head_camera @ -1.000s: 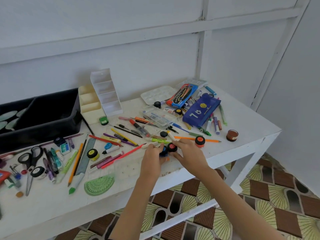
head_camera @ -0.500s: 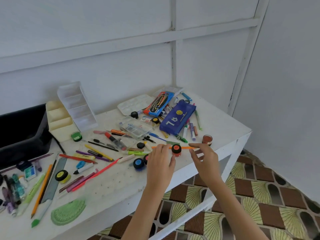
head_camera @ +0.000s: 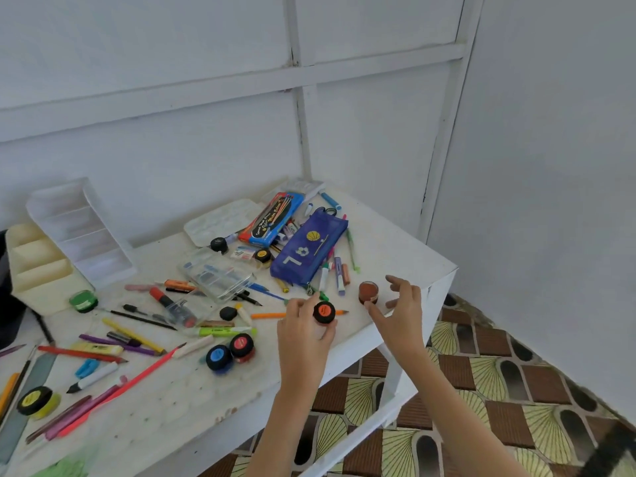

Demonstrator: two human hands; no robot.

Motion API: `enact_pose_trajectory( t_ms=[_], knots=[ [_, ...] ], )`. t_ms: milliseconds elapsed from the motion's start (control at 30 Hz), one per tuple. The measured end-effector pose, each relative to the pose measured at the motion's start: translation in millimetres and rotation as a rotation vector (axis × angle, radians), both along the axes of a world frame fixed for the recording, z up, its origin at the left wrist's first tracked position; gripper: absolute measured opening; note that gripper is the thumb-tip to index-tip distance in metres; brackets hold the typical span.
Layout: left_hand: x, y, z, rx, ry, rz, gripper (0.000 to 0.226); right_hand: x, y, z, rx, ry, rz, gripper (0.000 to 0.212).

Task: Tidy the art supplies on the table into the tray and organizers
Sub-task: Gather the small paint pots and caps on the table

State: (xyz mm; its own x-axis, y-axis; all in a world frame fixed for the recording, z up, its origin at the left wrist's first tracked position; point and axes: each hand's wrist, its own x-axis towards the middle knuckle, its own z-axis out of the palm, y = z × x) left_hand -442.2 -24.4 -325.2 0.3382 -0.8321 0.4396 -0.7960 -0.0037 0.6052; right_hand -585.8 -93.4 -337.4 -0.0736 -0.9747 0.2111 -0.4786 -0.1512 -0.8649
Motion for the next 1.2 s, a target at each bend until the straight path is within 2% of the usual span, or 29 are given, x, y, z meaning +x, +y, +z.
enact_pose_trajectory(
  t_ms=[100, 233, 300, 467, 633, 900, 1033, 1200],
  knots=[
    [-11.6, -6.6, 3.8, -0.061, 0.092, -0.009, 0.042, -3.0, -9.4, -8.4, 0.048, 0.112, 0.05, 0.062],
    [-14.2, -4.9, 6.0, -0.088, 0.178, -0.005, 0.038, -4.1, -11.2, -12.2, -0.01, 0.291, 0.054, 0.043],
    [-11.7, 2.9, 8.0, -0.124, 0.244, 0.002, 0.037, -0.8, -8.4, -9.7, -0.047, 0.253, 0.056, 0.038],
    [5.0, 32.1, 12.0, -0.16, 0.333, 0.102, 0.034, 29.9, 20.3, 10.2, -0.079, -0.046, 0.16, 0.035],
    [32.5, 63.1, 16.8, -0.182, 0.362, 0.211, 0.036, 72.2, 53.0, 30.8, 0.013, -0.26, 0.323, 0.031],
    [67.8, 110.7, 17.3, -0.217, 0.384, 0.368, 0.038, 108.5, 87.8, 30.8, 0.163, -0.337, 0.45, 0.025],
    [80.7, 122.0, 11.6, -0.222, 0.38, 0.392, 0.036, 116.0, 97.1, 28.7, 0.135, -0.316, 0.542, 0.032],
    [85.0, 131.1, 5.4, -0.148, 0.406, 0.339, 0.035, 119.0, 103.0, 23.9, 0.078, -0.239, 0.485, 0.024]
  ],
)
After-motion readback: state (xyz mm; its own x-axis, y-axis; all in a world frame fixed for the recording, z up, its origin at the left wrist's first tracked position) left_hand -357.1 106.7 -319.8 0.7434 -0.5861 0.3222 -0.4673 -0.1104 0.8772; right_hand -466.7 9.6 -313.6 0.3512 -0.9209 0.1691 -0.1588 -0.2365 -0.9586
